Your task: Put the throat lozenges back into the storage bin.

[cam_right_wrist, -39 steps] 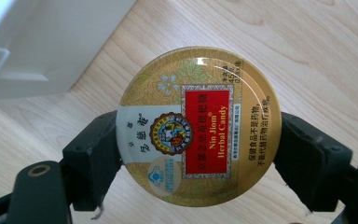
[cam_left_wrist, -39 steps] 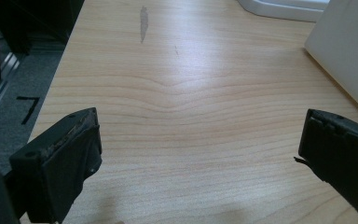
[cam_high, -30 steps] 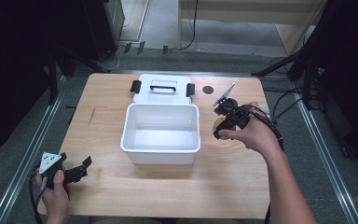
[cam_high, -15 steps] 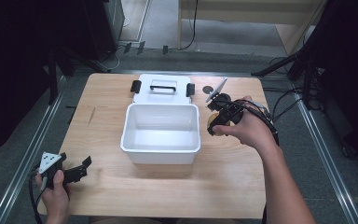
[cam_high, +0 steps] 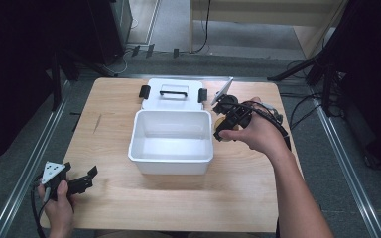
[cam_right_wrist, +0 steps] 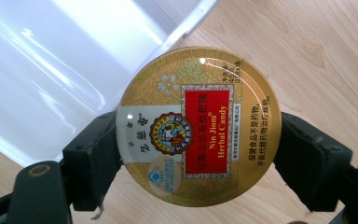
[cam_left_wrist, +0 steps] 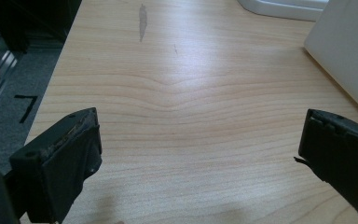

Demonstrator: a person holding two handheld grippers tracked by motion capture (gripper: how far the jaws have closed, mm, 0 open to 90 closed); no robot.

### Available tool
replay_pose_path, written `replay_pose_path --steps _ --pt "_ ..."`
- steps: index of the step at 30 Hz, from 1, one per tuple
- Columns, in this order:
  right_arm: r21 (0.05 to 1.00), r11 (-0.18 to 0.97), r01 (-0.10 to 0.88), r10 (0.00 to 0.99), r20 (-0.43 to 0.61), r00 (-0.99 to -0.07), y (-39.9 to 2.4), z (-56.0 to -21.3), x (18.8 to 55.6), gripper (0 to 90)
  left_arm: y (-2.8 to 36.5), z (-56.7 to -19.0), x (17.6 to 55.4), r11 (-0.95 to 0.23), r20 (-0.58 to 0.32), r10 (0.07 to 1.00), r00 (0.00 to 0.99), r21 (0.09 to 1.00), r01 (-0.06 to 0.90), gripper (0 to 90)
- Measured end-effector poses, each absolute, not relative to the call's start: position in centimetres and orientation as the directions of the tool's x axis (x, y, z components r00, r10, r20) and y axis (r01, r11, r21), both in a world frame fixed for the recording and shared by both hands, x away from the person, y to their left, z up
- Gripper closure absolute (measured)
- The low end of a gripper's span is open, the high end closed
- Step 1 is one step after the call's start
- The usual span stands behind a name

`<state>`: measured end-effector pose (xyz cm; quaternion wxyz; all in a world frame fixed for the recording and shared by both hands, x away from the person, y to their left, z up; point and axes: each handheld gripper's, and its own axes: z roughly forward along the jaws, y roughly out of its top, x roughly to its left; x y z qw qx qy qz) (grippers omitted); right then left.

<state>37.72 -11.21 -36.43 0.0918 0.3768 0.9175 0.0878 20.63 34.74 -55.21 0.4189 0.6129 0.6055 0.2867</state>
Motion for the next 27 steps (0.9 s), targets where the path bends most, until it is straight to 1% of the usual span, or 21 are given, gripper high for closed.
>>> replay_pose_path --steps 17,27 --pt "0.233 0.728 0.645 0.678 -0.109 -0.727 -8.6 -35.5 37.7 20.5 34.8 -55.2 20.7 0.09 -0.162 0.981 0.103 0.86 0.503 0.0" --pt "0.233 0.748 0.621 0.655 -0.112 -0.747 -6.8 -35.7 37.6 20.5 34.8 -55.2 20.7 0.09 -0.163 0.981 0.102 0.859 0.504 0.0"
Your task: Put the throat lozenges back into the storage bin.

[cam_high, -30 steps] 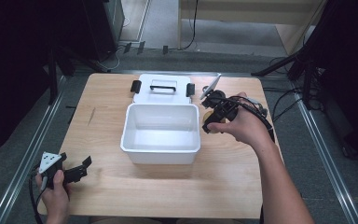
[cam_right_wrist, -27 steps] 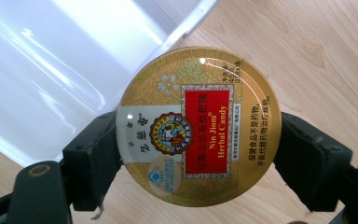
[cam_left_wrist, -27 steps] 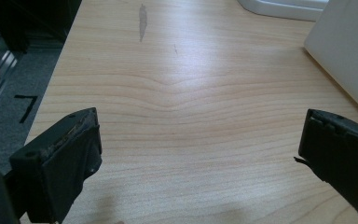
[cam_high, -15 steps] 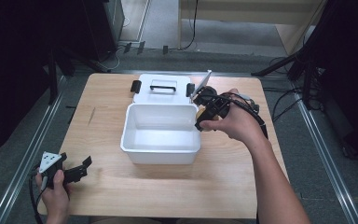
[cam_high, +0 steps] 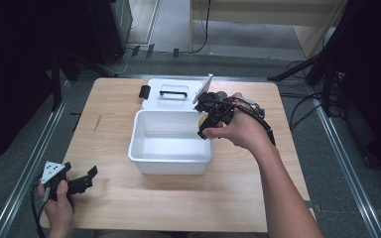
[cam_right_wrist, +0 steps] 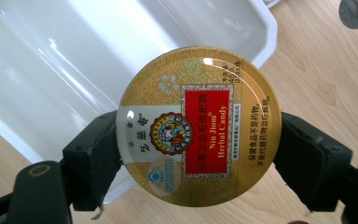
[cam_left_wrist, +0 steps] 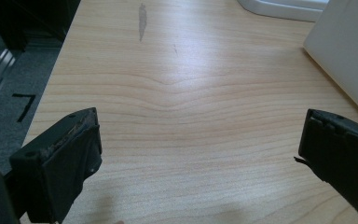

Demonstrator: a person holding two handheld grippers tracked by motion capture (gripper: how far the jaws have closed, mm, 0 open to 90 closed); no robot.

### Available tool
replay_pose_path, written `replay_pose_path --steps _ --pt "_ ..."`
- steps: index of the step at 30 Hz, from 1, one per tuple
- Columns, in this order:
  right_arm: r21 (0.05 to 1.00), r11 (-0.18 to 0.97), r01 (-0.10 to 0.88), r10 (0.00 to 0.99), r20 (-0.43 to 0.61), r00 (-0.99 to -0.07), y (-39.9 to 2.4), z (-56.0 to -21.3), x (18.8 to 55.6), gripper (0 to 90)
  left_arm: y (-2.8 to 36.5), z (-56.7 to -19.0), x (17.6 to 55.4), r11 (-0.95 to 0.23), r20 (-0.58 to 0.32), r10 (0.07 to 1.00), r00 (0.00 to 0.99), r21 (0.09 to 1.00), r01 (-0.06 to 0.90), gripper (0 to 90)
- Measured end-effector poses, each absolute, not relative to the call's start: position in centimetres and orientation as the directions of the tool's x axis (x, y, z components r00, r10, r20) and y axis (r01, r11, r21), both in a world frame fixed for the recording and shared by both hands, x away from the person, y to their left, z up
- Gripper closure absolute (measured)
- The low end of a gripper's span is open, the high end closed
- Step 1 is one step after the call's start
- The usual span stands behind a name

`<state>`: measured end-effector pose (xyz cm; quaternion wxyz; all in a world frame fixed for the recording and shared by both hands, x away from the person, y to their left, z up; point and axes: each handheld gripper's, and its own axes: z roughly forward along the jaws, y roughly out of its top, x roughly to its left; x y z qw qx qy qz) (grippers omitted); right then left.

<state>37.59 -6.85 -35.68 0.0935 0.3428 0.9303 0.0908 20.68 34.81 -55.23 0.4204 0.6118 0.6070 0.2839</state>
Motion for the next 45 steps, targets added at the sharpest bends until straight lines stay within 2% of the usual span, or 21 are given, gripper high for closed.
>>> replay_pose_path --steps 15,39,45 --pt "0.235 0.787 0.571 0.607 -0.128 -0.784 -4.8 -36.4 37.3 20.4 34.8 -55.2 20.7 0.089 -0.163 0.981 0.104 0.859 0.504 0.0" --pt "0.224 0.902 0.368 0.409 -0.177 -0.895 -3.6 -39.0 36.7 20.3 34.8 -55.2 20.7 0.092 -0.166 0.98 0.106 0.86 0.501 0.0" --pt "0.22 0.908 0.356 0.396 -0.18 -0.9 -4.0 -39.7 36.9 20.2 34.8 -55.2 20.7 0.09 -0.166 0.98 0.107 0.859 0.504 0.0"
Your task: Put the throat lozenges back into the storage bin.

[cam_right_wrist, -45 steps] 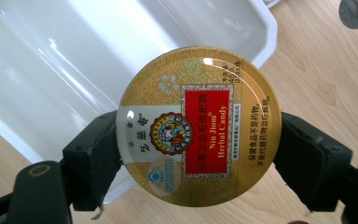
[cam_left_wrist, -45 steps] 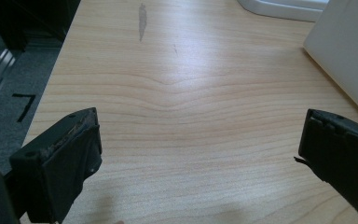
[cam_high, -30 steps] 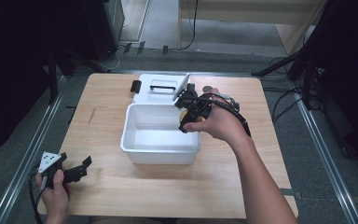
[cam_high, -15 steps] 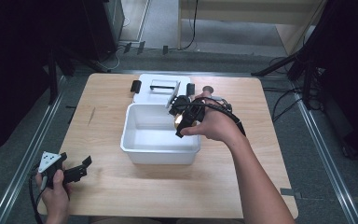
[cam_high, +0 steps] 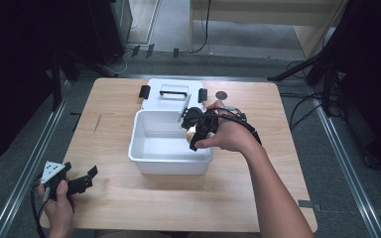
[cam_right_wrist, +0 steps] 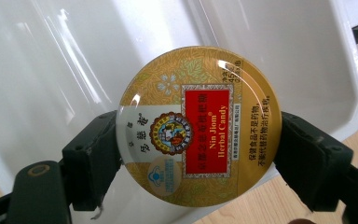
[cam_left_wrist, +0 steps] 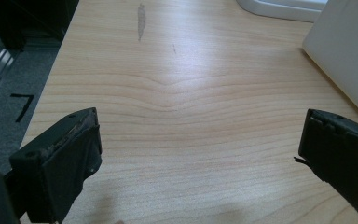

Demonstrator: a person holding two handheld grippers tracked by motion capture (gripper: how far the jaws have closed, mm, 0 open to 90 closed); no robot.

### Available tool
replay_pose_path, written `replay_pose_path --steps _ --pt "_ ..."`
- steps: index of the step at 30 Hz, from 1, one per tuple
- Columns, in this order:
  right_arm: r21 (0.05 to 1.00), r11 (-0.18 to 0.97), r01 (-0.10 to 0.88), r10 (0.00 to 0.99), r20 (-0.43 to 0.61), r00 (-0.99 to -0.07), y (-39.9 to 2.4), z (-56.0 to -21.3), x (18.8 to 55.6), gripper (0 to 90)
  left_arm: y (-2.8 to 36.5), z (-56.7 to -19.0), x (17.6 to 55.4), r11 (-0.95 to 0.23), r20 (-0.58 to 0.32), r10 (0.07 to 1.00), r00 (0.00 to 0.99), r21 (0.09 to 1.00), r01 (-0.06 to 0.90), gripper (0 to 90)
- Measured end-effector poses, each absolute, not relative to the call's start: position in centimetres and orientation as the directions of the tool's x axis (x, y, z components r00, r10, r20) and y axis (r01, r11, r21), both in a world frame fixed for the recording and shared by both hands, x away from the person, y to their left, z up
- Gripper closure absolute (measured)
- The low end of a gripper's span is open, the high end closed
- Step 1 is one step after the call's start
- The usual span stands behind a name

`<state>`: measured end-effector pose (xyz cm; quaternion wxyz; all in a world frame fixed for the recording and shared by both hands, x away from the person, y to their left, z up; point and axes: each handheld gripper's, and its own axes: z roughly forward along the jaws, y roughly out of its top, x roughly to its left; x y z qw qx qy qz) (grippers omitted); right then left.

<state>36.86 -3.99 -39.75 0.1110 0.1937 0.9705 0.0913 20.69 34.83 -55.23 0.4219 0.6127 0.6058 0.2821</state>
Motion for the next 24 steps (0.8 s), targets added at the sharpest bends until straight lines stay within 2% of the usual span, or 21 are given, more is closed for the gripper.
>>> replay_pose_path --steps 15,24 --pt "0.216 0.924 0.315 0.354 -0.177 -0.918 -4.2 -41.5 36.8 20.2 34.8 -55.2 20.7 0.089 -0.165 0.98 0.107 0.859 0.504 0.0" --pt "0.166 0.936 0.311 0.338 -0.171 -0.925 -3.6 -42.5 37.0 20.2 34.8 -55.2 20.7 0.089 -0.164 0.981 0.107 0.859 0.504 0.0"
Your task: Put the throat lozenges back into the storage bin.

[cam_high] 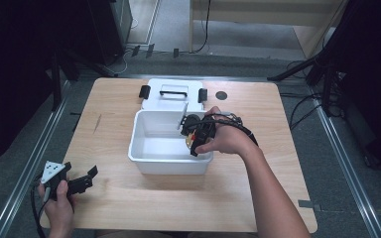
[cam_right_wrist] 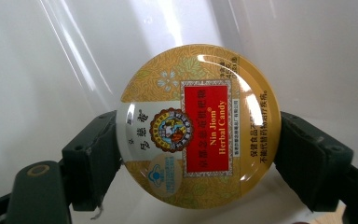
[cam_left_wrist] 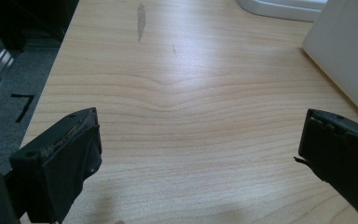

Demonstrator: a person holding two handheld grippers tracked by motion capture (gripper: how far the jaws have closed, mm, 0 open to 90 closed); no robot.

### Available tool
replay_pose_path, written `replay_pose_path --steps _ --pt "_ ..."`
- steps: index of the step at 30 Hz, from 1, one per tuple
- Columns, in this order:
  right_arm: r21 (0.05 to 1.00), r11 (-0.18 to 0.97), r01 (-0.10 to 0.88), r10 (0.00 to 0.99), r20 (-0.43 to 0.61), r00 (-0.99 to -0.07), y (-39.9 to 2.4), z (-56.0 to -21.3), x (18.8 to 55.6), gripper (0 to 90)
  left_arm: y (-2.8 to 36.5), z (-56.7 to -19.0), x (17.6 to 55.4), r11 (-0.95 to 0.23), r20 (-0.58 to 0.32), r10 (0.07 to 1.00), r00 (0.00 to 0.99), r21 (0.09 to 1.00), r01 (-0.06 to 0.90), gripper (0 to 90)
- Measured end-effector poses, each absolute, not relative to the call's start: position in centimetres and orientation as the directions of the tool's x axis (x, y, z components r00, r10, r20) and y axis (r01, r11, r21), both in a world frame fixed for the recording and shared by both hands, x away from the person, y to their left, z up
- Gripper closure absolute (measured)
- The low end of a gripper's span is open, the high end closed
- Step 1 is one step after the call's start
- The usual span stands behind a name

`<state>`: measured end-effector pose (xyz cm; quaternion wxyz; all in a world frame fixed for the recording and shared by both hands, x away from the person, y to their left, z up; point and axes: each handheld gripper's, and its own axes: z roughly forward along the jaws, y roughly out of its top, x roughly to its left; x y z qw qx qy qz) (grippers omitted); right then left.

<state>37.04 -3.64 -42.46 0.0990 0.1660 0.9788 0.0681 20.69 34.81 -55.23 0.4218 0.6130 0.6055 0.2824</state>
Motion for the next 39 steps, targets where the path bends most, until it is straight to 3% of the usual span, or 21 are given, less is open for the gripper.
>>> replay_pose_path --steps 12,39 --pt "0.066 0.958 0.28 0.288 -0.172 -0.942 -2.6 -43.6 36.8 20.2 34.8 -55.2 20.7 0.088 -0.164 0.981 0.108 0.859 0.504 0.0" --pt "0.084 0.95 0.302 0.312 -0.163 -0.936 -2.9 -43.1 36.8 18.6 34.8 -55.2 20.7 0.088 -0.163 0.981 0.107 0.857 0.507 0.0"
